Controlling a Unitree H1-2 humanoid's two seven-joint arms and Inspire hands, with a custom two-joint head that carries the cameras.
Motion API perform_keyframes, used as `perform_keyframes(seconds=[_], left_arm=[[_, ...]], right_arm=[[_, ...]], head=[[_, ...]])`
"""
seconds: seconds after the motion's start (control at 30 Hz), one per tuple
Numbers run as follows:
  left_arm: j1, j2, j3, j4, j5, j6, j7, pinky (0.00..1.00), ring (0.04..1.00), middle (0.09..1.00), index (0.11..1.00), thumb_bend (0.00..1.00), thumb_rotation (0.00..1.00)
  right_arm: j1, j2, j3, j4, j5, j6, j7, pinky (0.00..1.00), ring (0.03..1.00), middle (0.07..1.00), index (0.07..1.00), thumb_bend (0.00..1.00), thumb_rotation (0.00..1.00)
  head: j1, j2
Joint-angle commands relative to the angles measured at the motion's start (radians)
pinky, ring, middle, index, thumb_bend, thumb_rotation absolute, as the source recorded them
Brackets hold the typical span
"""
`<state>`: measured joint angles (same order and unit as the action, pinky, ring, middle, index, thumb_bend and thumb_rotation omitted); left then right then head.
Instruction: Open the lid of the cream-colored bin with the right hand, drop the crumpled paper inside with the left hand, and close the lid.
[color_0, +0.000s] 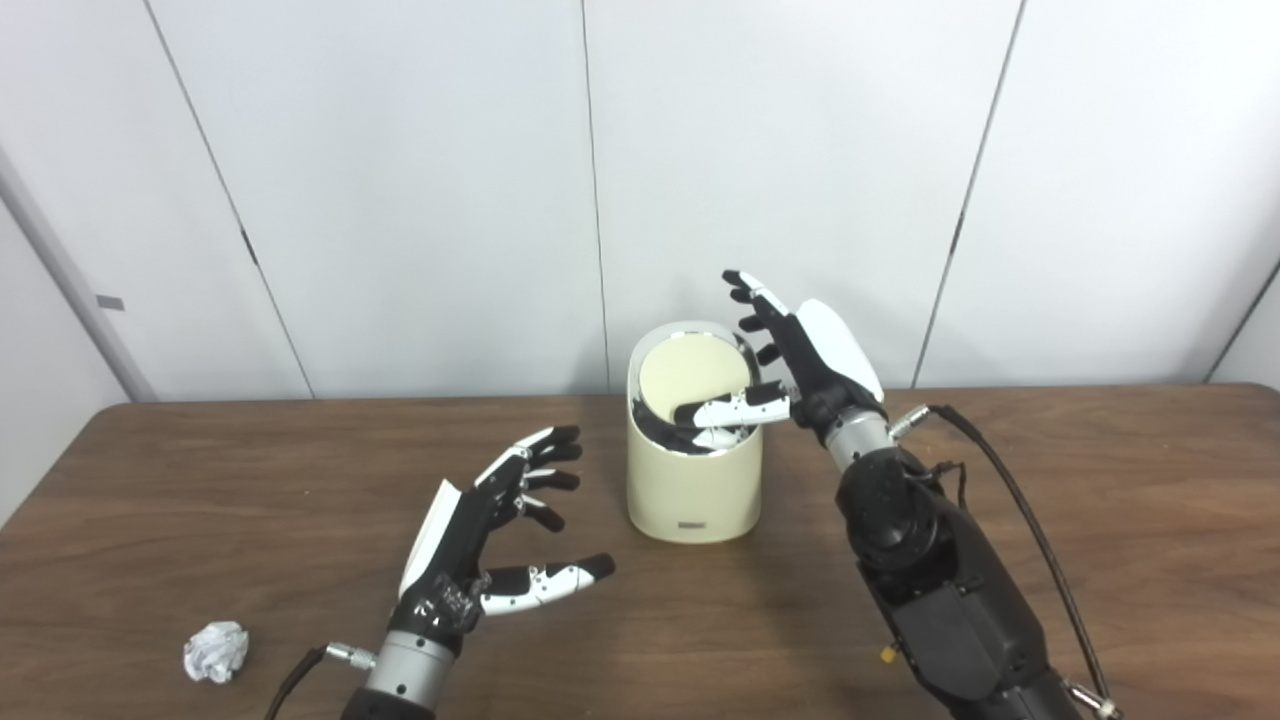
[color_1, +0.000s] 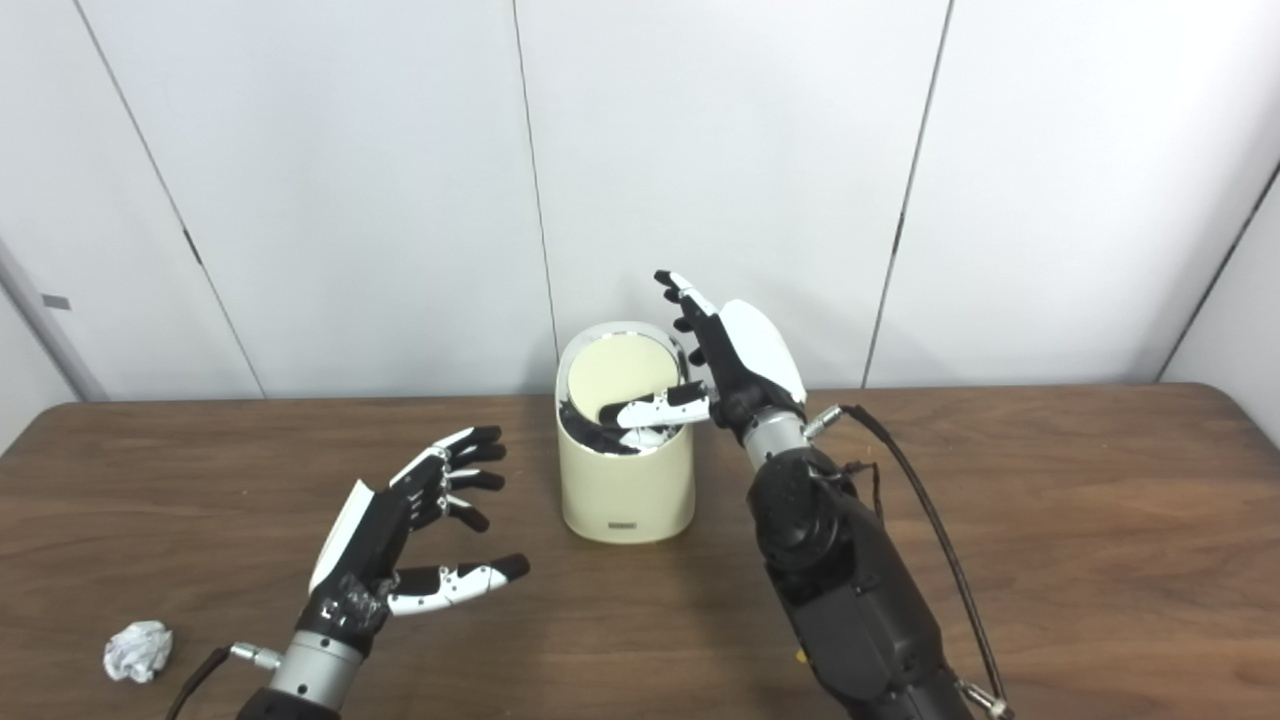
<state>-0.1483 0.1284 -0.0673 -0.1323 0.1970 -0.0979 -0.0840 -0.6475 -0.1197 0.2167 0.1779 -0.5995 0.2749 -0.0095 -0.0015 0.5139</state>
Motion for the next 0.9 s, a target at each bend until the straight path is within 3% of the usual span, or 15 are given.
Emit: perform_keyframes(seconds=[0.0, 0.13, 0.4, 0.57, 0.87], left_arm=[[-0.017, 0.001, 0.001, -0.039, 0.003, -0.023, 0.009, 0.55, 0.734, 0.821, 0.855, 0.74, 0.04], [-0.015, 0.0, 0.001, -0.04, -0.003, -0.023, 0.008, 0.55, 0.736, 0.821, 0.856, 0.74, 0.04], [-0.012, 0.0, 0.002, -0.046, -0.001, -0.021, 0.009, 0.55, 0.736, 0.821, 0.855, 0.73, 0.03], [-0.009, -0.001, 0.002, -0.052, 0.002, -0.014, 0.009, 0.55, 0.736, 0.82, 0.854, 0.73, 0.03], [-0.007, -0.003, 0.003, -0.056, 0.002, -0.008, 0.01, 0.55, 0.731, 0.82, 0.855, 0.73, 0.03]], right_arm=[[-0.048, -0.009, -0.001, -0.021, -0.014, 0.008, -0.009, 0.63, 0.81, 0.9, 0.92, 0.72, 0.3], [-0.043, -0.014, 0.013, -0.035, -0.026, 0.03, 0.01, 0.64, 0.819, 0.903, 0.922, 0.72, 0.27], [-0.043, -0.029, 0.074, -0.061, -0.1, 0.17, 0.076, 0.63, 0.818, 0.911, 0.895, 0.71, 0.01], [-0.032, 0.002, 0.037, -0.067, -0.166, 0.195, 0.138, 0.62, 0.806, 0.926, 0.881, 0.68, 0.0], [-0.019, 0.022, 0.002, -0.074, -0.229, 0.195, 0.179, 0.57, 0.735, 0.917, 0.867, 0.69, 0.0]], head=[[0.002, 0.004], [0.002, 0.004], [0.003, 0.007], [0.004, 0.012], [0.002, 0.016]])
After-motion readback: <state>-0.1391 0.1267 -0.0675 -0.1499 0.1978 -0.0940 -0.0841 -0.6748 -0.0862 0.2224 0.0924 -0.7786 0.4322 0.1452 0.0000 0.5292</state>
